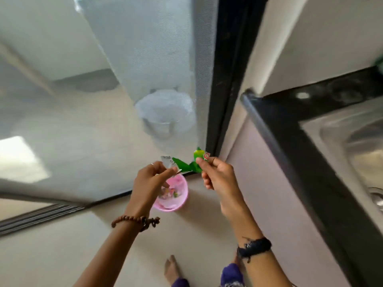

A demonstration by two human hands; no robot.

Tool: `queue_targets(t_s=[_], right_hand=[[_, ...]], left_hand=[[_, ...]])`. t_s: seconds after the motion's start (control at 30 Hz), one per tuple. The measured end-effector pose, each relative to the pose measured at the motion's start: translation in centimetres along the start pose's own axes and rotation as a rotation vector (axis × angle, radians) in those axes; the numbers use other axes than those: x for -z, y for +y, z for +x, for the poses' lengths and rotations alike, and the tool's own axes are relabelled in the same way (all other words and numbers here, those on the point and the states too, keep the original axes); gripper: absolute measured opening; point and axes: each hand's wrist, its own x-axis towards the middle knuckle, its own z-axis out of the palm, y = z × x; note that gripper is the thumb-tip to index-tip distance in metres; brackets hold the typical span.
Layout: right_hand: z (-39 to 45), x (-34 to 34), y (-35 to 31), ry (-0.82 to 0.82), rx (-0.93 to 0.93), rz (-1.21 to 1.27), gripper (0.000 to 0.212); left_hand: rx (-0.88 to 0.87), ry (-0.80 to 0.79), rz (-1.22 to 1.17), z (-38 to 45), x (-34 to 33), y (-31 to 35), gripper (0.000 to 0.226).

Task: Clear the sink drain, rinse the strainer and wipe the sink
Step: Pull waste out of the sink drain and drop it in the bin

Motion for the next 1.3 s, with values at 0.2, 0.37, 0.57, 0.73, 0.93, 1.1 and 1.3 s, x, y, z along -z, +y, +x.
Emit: queue_targets(t_s=[0.2,0.37,0.57,0.73,0.93,1.1,1.3], right_hand=[[8.3,-6.9,9.6,-0.058,-0.12,-0.311,0.015],[16.7,-8.8,21.9,-0.11,-0.194,-0.529,0.007],[25.8,-8.7,36.5,-0.126,-0.226,-0.799,0.024],[30.5,-7.7,43.3,-0.167,-0.277,-0.97,0.013],[31.4,-6.8,42.5,-0.141,-0.291,-0.951,0.025],[27.4,-7.4,33.9,-0.04,-0.349,-0.701,0.02],[16.8,-7.8,18.1,0.067,-0.291,-0.31,0.02]], left_hand=[[0.107,0.035,0.154,8.2,4.1,-10.4,0.019],[0.206,0.064,0.259,16.0,2.4,-22.9,0.009],[0.303,0.072,0.317,25.5,-2.1,-36.2,0.01],[0.344,0.013,0.476,30.4,-5.1,-42.7,0.016],[0.397,0.012,0.382,30.2,-4.8,-41.8,0.019],[0.402,0.009,0.02,25.7,-3.0,-33.2,0.014],[0.35,-0.024,-0.409,16.8,-1.7,-17.4,0.019]])
